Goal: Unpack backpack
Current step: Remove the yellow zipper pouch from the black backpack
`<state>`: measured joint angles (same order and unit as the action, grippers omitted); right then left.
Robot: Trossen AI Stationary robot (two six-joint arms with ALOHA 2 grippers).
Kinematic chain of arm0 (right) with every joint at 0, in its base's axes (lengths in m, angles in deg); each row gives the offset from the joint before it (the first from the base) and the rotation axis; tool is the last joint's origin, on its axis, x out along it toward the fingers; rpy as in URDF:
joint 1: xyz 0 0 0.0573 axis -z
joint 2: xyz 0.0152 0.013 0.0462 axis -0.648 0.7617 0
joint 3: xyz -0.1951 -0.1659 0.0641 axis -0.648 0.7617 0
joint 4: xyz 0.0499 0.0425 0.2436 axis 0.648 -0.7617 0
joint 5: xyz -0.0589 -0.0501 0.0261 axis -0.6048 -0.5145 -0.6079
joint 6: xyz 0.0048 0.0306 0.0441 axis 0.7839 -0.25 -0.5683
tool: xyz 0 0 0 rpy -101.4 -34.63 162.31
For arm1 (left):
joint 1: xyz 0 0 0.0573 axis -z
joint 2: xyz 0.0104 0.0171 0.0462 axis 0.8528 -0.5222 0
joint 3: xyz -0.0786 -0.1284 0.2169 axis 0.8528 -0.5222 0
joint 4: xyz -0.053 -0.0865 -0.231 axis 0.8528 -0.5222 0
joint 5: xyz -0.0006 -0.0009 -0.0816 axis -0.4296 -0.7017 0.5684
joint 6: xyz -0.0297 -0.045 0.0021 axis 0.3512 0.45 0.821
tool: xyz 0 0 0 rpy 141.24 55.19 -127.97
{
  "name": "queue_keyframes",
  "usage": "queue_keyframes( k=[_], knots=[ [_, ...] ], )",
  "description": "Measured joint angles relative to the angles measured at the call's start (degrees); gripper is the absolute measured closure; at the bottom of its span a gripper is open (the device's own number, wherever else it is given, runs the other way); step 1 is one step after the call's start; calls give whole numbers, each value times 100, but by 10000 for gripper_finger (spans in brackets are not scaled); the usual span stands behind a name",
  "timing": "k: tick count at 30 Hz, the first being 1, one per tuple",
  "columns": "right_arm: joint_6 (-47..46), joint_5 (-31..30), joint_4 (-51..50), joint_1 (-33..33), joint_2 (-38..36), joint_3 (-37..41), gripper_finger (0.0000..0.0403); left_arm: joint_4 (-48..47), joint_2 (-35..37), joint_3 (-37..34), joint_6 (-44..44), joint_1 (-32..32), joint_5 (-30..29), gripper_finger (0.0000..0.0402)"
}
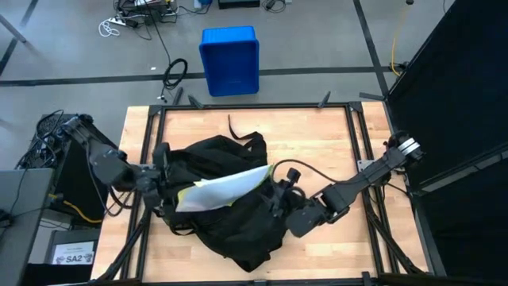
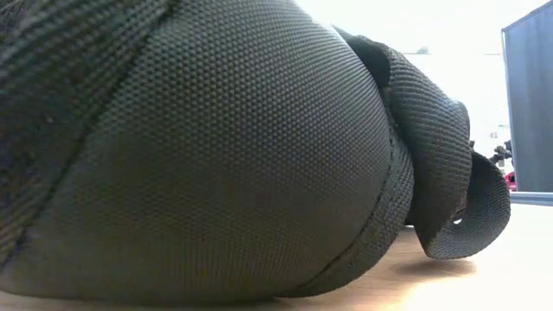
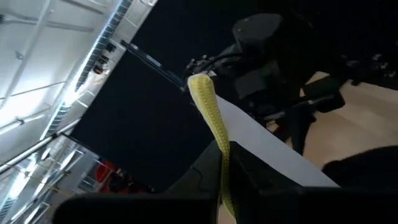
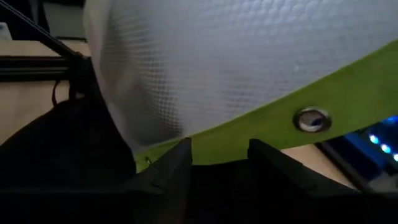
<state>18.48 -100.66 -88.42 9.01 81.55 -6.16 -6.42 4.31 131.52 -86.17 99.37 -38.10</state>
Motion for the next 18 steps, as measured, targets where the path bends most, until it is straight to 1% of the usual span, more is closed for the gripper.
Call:
queue_keyframes(
  k=[3, 5, 11, 16, 18],
  knots=[
    [293, -57, 150, -2, -196, 0, 247, -99, -43, 217, -133, -136, 35, 402],
    [550, -108, 286, -2, -323, 0, 243, -129, -72, 298, -209, -254, 299, 402],
    [1549, -101, 1170, -42, -711, 0, 235, -174, -80, 486, -113, -522, 1135, 402],
    [3293, -88, 2327, -128, -1007, 0, 222, -239, -173, 501, 173, -812, 1700, 402],
    [3836, 22, 2791, -133, -1072, -2, 215, -230, -266, 501, 192, -953, 1942, 402]
  ],
)
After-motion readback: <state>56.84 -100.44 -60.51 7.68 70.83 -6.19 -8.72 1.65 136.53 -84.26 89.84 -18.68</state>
